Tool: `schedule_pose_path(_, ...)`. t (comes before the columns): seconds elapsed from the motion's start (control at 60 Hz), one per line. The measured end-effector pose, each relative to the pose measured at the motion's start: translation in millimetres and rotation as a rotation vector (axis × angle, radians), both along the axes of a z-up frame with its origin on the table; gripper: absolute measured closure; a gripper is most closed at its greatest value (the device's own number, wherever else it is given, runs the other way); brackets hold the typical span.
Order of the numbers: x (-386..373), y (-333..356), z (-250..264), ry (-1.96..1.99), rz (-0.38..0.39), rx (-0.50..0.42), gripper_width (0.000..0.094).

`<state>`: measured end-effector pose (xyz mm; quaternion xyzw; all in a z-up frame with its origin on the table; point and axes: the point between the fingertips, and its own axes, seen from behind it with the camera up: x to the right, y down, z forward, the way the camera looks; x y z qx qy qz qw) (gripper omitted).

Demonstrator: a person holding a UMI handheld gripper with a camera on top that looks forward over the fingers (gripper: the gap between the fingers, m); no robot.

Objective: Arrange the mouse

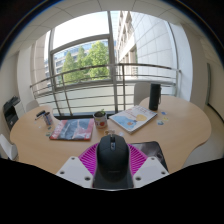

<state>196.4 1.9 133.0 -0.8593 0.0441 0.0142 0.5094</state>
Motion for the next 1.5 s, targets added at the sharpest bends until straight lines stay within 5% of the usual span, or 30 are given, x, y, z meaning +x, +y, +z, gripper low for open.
schedule_pose_path(0.15,37,12,-93,-0.027,0.002,-0.151,0.0545)
schedule_pose_path(0.383,49,10,-139,-0.033,0.019,-0.238,0.0385)
schedule_pose_path(0.5,47,4,-129,-0.035,0.033,-0.225,0.0077)
schedule_pose_path(0.967,26,-177,25,-0.094,-0.052,-0.090,0.0088)
schedule_pose_path(1.5,19,-287,74,-0.133,-0.052,-0.061,0.0089)
